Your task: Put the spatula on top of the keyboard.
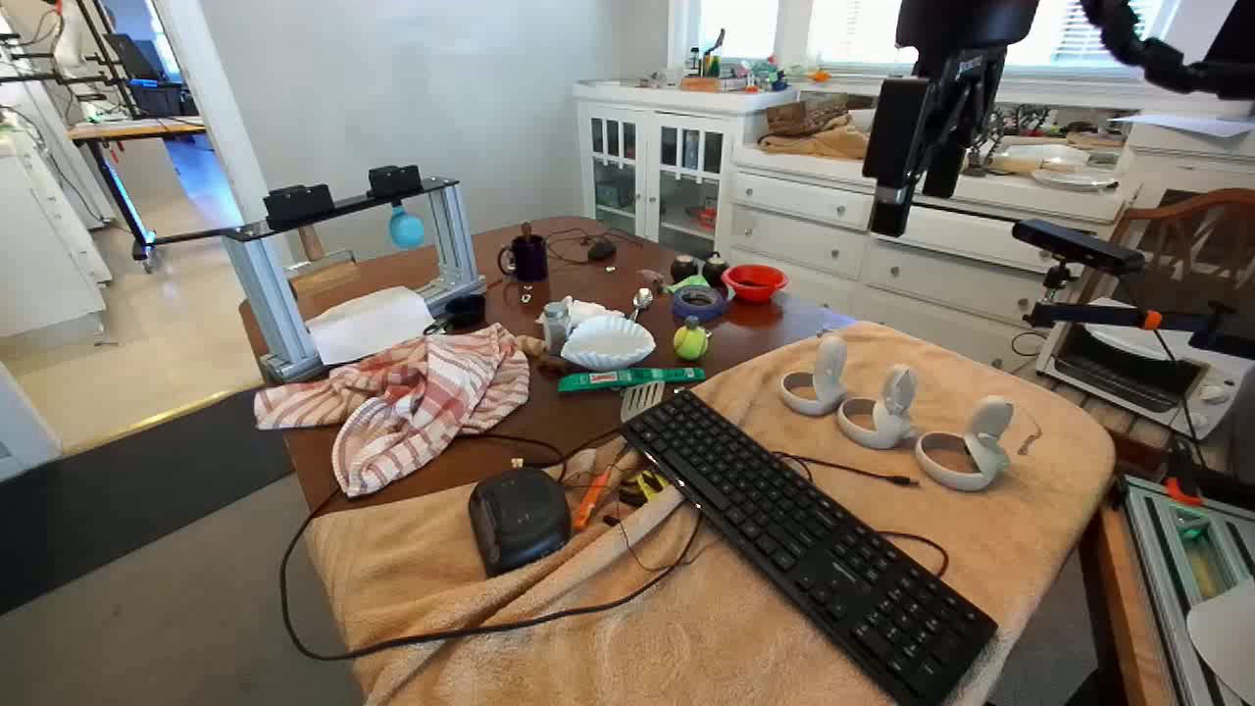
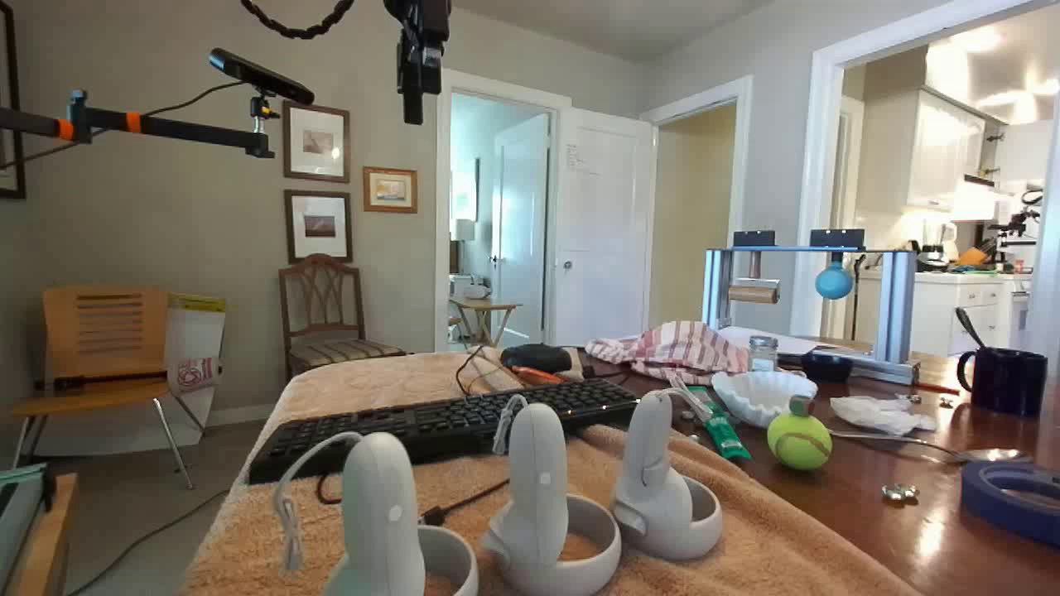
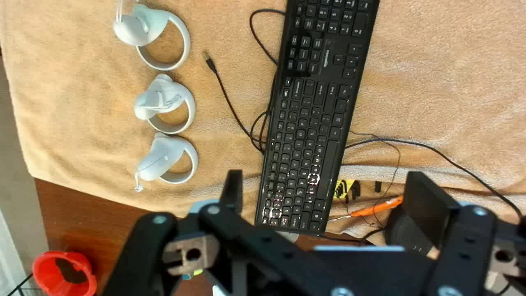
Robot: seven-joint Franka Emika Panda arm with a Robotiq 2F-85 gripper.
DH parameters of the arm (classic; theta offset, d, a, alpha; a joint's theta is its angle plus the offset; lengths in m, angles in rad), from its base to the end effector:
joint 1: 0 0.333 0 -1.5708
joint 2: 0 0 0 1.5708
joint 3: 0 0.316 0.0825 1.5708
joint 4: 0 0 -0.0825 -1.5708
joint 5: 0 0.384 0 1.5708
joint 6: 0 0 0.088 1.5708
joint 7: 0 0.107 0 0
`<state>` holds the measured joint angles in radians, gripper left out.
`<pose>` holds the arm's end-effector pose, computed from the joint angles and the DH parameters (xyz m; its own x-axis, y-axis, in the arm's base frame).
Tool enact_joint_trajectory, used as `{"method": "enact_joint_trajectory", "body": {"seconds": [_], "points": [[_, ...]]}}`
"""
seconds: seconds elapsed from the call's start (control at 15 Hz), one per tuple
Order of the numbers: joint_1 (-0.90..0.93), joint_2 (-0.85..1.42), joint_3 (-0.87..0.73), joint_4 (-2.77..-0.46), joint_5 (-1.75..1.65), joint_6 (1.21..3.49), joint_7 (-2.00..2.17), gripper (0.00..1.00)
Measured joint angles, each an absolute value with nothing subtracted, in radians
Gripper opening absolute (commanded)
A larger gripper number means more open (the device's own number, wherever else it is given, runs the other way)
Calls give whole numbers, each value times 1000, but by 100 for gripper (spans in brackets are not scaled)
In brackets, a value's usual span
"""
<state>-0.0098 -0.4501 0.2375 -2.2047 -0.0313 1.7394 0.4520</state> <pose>0.4055 0.1042 0.5506 0.9706 -0.2382 0.0340 -0.2406 -0.9617 0.1312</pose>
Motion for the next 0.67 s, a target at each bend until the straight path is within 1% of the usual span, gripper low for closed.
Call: {"method": "enact_joint_trajectory", "body": {"seconds": [0.47,0.67], "points": [[-8,-450,236,-2205,-31,1739,452,100],[-11,-441,211,-2204,-31,1743,452,100]]}}
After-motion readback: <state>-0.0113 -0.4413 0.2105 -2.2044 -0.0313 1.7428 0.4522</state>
